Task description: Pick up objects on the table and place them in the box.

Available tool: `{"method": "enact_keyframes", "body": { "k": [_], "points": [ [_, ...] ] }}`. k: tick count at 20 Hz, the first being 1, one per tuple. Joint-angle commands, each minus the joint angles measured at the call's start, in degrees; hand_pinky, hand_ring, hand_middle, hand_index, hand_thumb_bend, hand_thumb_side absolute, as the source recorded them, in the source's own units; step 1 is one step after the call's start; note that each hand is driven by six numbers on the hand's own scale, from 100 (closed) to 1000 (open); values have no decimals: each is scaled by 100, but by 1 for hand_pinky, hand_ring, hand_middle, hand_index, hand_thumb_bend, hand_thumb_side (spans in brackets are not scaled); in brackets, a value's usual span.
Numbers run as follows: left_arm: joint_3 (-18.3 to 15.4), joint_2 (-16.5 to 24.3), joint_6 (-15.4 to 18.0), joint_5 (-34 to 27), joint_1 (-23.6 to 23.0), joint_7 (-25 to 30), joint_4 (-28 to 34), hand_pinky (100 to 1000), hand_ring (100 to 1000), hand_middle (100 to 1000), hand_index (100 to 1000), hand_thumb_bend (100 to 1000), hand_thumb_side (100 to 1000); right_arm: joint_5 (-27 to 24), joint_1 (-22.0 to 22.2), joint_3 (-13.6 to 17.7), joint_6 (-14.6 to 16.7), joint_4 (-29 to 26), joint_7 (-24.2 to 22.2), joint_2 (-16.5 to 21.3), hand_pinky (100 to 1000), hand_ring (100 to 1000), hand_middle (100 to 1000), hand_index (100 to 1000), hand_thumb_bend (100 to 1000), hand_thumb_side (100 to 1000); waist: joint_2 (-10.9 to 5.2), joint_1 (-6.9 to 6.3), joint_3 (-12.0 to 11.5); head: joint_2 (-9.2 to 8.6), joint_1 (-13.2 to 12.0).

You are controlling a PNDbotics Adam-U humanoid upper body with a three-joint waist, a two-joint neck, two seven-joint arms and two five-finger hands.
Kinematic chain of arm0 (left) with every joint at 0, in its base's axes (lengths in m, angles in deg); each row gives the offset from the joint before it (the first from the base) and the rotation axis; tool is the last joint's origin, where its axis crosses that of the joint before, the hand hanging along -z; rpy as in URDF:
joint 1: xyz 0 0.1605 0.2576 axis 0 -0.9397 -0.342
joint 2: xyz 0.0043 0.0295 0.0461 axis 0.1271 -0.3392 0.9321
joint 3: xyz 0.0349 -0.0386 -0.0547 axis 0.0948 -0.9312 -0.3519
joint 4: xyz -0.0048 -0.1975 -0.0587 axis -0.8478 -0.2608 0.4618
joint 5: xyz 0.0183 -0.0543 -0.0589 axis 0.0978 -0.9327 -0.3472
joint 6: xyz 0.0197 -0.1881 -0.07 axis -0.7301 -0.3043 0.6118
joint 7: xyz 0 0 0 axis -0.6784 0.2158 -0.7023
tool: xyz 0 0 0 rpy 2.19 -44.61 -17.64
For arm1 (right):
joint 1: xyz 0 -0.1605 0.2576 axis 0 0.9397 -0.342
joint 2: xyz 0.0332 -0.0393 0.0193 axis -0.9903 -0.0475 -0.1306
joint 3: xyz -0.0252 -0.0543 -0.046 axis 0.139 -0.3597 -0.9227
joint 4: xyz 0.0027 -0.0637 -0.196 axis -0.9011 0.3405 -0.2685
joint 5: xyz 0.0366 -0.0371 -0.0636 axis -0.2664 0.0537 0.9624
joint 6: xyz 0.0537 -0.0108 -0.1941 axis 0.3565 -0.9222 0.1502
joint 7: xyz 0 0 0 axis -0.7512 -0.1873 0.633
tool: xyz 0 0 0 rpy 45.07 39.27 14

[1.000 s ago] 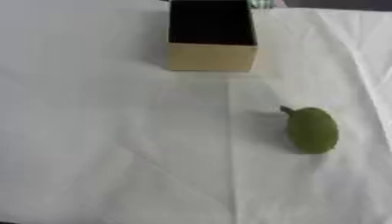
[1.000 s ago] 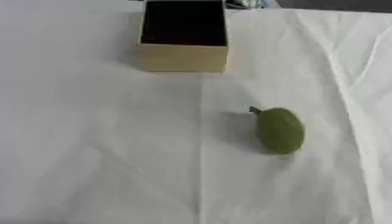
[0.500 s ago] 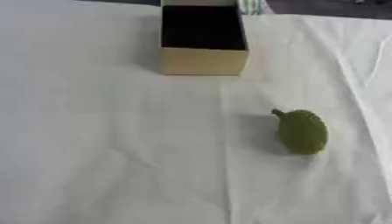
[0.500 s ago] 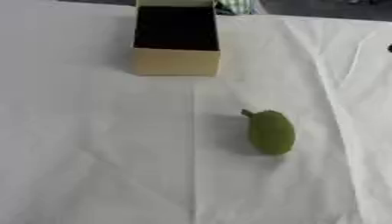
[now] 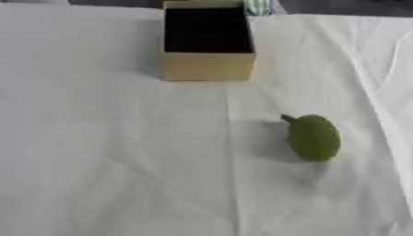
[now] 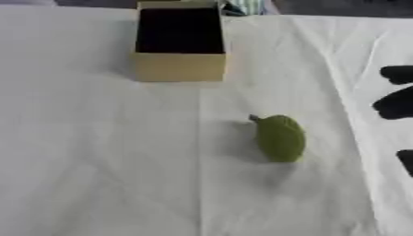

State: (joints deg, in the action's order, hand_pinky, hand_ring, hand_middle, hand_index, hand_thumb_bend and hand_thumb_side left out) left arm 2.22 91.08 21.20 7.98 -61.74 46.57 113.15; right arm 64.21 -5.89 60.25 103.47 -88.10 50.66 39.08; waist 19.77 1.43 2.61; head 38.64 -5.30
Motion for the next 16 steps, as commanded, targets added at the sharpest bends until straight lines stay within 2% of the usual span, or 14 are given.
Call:
{"method": "enact_keyframes", "body": {
  "k": [1, 7, 16],
  "points": [
    [-78, 60, -19, -20, 68, 11, 111, 512, 552, 602, 718, 184, 398, -166, -211, -228, 109, -30, -236, 278, 887, 1000, 750, 866, 100, 342, -121, -17, -22, -61, 51],
    [-95, 8, -42, -41, -18, 68, 111, 508, 550, 601, 717, 174, 405, -478, -627, -673, 155, -36, -793, 282, 899, 1000, 748, 868, 100, 362, -117, -59, -108, -59, 120],
    [-91, -1, -53, -67, -37, 134, 111, 507, 549, 601, 716, 171, 407, -929, -1041, -907, 150, -10, -1353, 176, 902, 1000, 749, 868, 100, 365, -125, -48, -152, -67, 141]
  ]
}}
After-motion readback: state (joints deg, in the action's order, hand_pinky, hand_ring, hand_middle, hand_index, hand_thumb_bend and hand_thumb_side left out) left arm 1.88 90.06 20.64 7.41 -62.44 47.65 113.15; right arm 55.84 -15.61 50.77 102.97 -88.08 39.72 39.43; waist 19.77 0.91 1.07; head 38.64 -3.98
